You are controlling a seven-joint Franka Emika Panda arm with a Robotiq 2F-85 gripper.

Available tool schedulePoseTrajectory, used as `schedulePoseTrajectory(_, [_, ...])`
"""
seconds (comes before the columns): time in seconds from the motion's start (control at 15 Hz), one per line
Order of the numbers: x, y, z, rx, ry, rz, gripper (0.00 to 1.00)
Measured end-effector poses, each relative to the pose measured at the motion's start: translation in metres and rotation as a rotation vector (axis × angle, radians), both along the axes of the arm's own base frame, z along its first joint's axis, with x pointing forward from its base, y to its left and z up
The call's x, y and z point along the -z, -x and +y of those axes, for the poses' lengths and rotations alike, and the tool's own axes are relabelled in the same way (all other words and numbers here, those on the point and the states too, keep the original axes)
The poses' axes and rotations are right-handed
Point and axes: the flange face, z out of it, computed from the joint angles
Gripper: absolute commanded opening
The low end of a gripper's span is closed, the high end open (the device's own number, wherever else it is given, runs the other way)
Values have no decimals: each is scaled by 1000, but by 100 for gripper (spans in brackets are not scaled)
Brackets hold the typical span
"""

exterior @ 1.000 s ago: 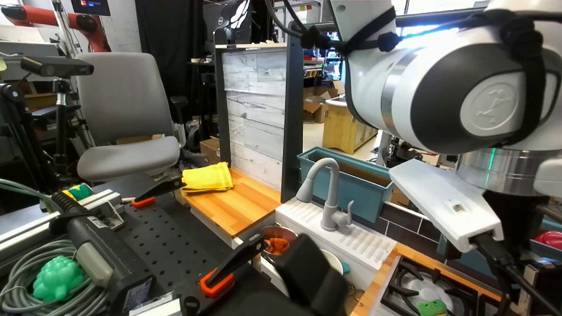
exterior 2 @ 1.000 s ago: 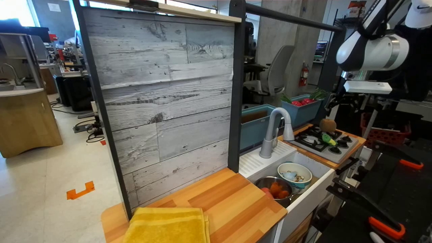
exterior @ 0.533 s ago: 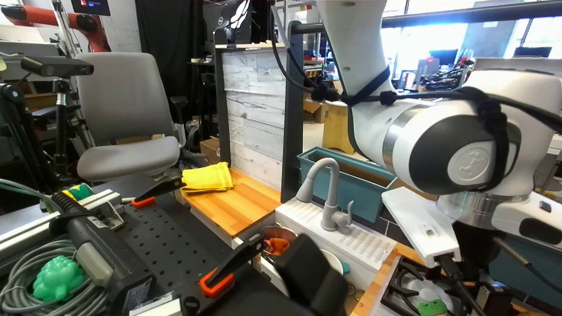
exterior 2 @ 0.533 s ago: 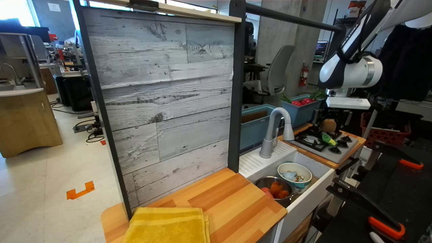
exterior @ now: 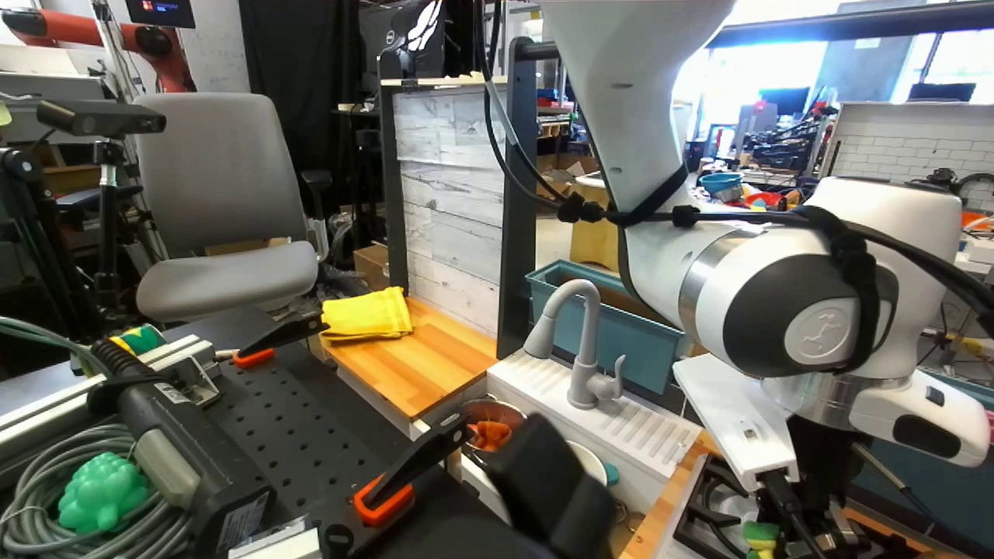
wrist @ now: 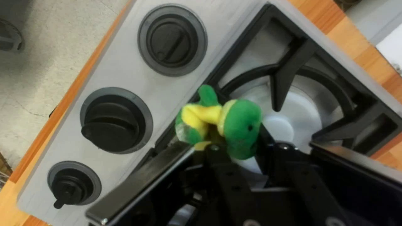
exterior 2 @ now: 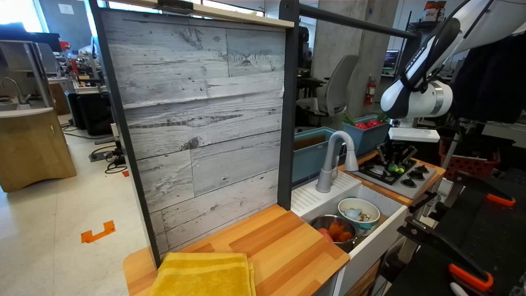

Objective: Pick the objects on the counter and the stove and put them in the pots in the sink, then wipe the counter with the cloth

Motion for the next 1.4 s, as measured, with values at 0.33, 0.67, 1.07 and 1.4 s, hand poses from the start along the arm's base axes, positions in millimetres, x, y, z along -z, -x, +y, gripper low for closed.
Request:
schedulePoseTrajectory(0.33, [-8,3,5,-63,-13,-11,3])
schedulePoseTrajectory(0.67, [-36,23,44,-284,-31,-141,3])
schedulePoseTrajectory(1.07, [-51,35,145,-440,-113,-247,3])
schedulePoseTrajectory(1.4, [-57,19,193,-461,-174,-272,51])
